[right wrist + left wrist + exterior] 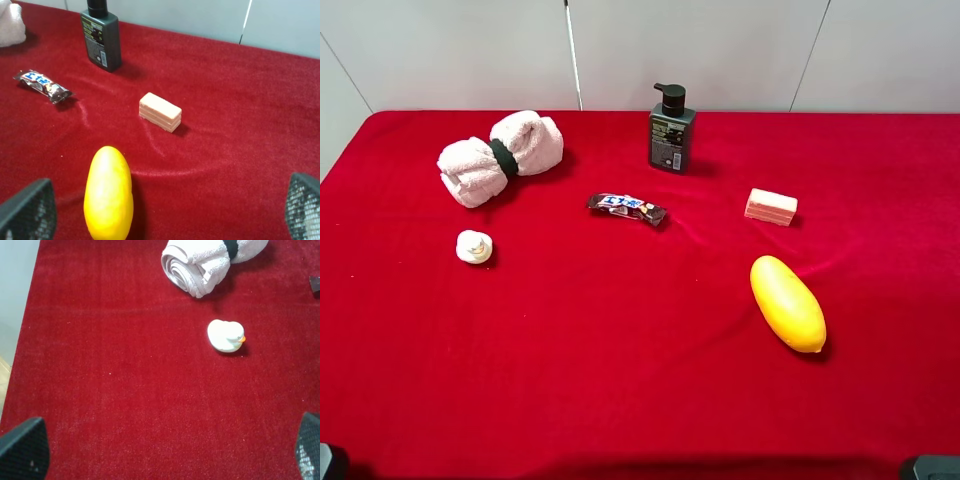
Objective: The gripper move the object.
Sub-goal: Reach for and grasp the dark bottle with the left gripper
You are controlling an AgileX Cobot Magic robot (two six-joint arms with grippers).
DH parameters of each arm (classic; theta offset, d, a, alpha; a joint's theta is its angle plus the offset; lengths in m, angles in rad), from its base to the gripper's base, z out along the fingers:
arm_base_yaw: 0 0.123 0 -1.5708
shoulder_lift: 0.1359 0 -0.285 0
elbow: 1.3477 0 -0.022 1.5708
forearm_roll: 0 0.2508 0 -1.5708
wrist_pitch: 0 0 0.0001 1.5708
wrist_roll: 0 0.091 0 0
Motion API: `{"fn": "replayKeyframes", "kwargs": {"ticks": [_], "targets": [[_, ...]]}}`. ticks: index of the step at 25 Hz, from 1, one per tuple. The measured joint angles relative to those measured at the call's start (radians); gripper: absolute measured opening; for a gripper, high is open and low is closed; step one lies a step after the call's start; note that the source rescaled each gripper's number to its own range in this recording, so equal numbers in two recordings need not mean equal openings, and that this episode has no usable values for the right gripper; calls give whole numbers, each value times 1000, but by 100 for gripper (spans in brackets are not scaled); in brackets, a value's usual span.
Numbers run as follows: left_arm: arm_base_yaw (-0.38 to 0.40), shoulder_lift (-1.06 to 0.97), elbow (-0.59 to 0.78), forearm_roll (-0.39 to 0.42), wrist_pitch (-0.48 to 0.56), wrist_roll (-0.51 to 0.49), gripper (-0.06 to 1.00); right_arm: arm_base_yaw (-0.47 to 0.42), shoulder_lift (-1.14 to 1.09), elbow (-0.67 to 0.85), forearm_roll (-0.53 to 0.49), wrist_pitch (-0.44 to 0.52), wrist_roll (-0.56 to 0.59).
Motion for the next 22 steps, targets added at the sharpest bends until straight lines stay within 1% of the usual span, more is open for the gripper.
{"fn": "replayKeyframes", "kwargs": {"ticks": [22], "targets": [[0,0,0,0,0,0,97,0,0,0,0,0,0]]}}
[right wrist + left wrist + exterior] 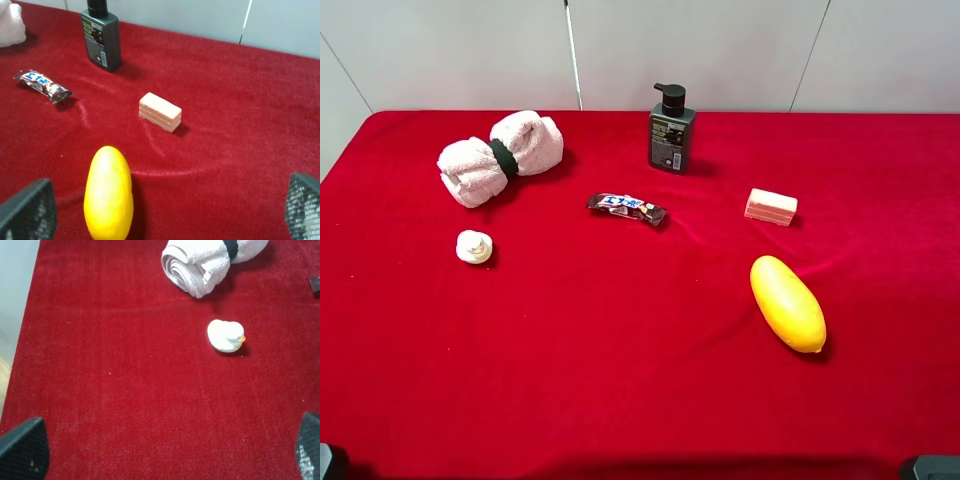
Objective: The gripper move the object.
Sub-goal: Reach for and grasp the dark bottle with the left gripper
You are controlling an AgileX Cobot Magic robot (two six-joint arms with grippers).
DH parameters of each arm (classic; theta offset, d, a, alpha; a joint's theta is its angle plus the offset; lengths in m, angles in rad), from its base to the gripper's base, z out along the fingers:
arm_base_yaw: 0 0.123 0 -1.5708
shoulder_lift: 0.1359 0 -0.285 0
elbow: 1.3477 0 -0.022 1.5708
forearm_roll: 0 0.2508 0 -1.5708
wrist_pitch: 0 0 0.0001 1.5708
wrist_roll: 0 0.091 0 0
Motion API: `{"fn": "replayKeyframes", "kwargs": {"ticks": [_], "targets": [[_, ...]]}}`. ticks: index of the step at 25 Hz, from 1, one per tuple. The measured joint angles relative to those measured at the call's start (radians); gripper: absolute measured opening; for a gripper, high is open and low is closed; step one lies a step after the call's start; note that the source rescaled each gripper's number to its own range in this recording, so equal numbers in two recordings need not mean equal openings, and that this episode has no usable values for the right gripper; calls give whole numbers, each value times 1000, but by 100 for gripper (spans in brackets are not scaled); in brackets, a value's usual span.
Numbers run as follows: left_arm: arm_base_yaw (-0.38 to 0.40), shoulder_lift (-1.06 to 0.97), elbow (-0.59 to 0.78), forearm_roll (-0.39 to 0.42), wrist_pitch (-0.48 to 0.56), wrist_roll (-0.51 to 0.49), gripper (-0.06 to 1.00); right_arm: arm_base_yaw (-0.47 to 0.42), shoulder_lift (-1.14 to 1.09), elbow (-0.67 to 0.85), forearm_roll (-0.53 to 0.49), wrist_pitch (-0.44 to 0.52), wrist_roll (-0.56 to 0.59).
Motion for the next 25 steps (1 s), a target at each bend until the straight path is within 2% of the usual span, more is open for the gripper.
{"fn": "replayKeyframes", "kwargs": {"ticks": [25], "targets": [[0,0,0,0,0,0,97,0,0,0,0,0,0]]}}
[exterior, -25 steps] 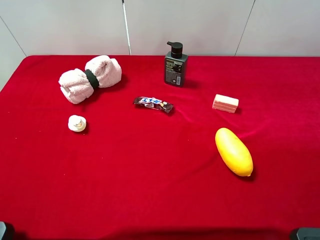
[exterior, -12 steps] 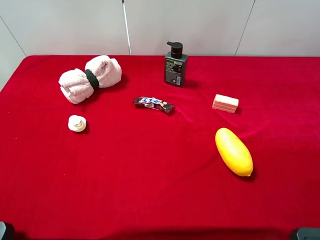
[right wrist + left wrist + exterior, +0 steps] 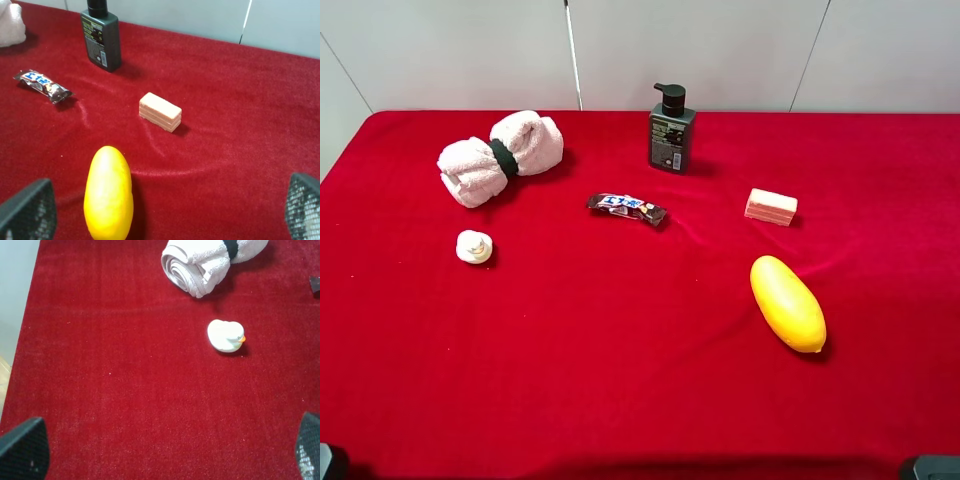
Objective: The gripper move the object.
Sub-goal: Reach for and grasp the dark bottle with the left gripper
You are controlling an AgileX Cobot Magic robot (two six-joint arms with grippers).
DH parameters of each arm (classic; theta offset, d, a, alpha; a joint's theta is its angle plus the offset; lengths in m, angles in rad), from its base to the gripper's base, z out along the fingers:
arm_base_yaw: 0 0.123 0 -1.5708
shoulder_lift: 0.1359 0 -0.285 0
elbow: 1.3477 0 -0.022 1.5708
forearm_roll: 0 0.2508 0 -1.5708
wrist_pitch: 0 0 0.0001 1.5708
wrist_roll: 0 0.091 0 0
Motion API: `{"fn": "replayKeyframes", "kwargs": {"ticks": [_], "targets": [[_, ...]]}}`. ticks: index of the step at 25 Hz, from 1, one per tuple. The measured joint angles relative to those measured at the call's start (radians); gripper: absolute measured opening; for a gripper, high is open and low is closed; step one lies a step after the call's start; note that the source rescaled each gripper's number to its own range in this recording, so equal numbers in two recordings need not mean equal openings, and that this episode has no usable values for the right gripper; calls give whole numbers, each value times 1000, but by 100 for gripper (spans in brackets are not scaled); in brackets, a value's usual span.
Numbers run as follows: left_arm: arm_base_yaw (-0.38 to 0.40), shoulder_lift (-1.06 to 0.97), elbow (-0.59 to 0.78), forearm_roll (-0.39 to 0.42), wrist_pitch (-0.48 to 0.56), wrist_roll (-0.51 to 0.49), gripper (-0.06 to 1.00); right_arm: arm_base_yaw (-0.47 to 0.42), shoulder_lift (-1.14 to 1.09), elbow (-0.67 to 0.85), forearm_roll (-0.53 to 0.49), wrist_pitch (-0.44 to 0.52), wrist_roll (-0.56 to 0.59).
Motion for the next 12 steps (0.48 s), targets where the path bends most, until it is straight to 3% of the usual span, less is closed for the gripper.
{"fn": "replayKeyframes", "kwargs": {"ticks": [12], "targets": [[0,76,-25,0,-1,12,97,0,0,0,0,0,0]]}}
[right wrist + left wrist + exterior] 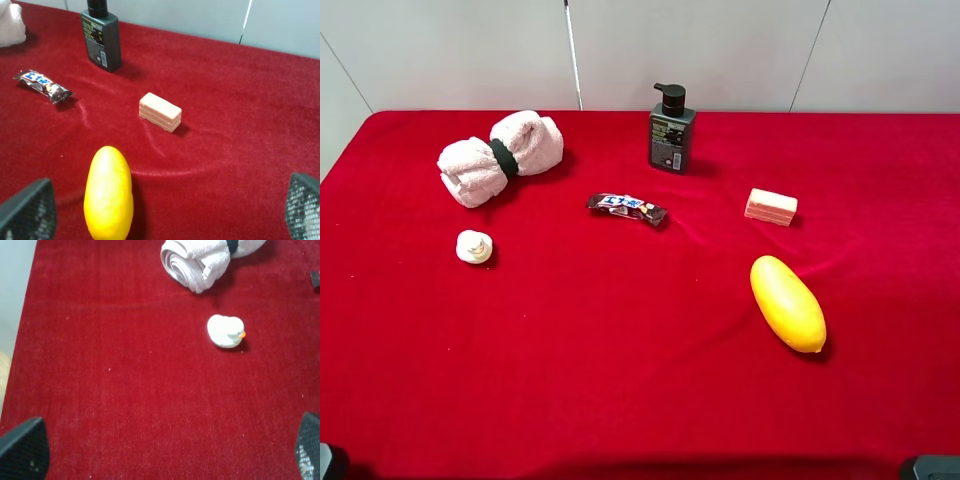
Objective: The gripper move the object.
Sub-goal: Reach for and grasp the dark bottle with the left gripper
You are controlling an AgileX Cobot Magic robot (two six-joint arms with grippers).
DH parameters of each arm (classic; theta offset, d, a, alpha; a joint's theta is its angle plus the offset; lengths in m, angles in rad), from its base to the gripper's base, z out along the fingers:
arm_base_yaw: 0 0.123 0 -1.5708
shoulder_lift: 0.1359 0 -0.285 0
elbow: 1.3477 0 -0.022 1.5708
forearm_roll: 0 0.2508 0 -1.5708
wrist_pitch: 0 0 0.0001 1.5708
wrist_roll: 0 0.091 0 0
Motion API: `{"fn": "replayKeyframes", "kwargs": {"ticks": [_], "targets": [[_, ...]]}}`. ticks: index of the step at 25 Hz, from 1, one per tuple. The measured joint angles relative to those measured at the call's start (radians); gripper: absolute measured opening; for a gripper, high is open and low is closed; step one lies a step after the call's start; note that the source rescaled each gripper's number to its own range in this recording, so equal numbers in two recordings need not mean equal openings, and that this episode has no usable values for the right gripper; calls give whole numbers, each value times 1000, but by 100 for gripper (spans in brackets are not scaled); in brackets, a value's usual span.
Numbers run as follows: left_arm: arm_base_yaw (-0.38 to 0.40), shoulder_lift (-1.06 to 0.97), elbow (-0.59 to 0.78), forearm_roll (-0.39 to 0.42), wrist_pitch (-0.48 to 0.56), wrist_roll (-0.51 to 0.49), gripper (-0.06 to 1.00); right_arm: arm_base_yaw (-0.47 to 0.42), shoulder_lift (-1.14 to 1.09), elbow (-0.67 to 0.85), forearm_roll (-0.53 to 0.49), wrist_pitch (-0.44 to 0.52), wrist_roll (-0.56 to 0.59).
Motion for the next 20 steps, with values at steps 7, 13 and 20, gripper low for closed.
{"fn": "replayKeyframes", "kwargs": {"ticks": [7,13,20], "targets": [[0,194,-59,0,-45,78,97,0,0,0,0,0,0],[0,390,-111,-21,-111,165,97,0,0,0,0,1,0],[-9,636,-221,-22,-135,267,97,0,0,0,0,1,0]]}}
